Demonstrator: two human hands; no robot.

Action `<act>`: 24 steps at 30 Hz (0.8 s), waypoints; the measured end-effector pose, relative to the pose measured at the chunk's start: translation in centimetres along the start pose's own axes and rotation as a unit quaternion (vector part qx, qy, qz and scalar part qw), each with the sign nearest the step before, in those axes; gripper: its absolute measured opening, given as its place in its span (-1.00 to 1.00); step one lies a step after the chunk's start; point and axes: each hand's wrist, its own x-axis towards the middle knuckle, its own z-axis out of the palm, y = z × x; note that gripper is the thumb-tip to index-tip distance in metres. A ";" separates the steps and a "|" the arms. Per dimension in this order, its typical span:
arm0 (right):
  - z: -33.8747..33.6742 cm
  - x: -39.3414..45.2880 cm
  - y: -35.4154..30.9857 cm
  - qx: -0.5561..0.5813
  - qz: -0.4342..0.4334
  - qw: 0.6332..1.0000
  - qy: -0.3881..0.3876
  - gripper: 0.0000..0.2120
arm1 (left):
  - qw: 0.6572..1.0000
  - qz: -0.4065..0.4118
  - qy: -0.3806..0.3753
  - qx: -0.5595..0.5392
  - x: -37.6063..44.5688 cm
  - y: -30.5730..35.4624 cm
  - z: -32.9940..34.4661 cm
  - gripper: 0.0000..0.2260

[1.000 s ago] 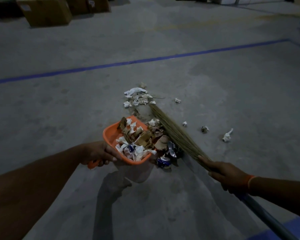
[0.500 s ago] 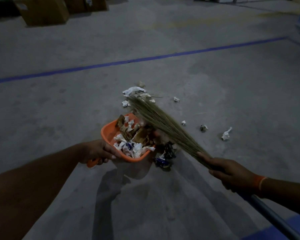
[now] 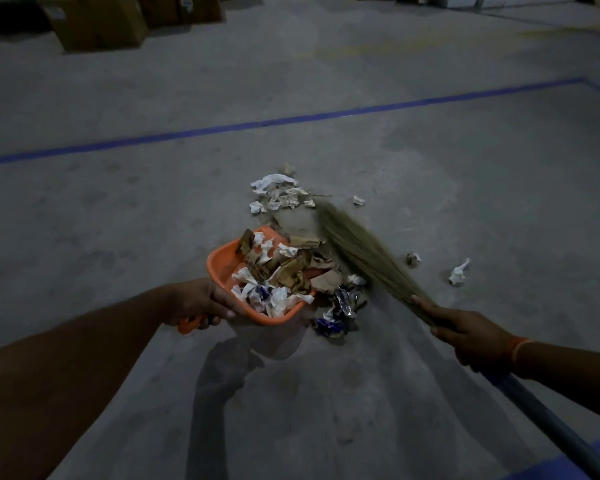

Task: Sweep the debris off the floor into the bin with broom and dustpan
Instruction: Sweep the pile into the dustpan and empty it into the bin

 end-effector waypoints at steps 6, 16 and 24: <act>3.0 0.0 -0.7 -0.052 -0.073 0.993 -0.073 -0.47 | 1.000 -0.001 0.007 0.011 -0.1 0.3 0.4 -0.77; 2.1 0.7 -0.3 -0.094 -0.114 0.989 -0.030 -0.37 | 0.998 0.033 0.052 -0.028 1.1 4.2 2.3 -0.78; -1.8 0.2 2.5 -0.128 -0.122 0.983 0.046 -0.38 | 0.994 0.092 0.062 0.021 3.2 11.1 3.2 -0.80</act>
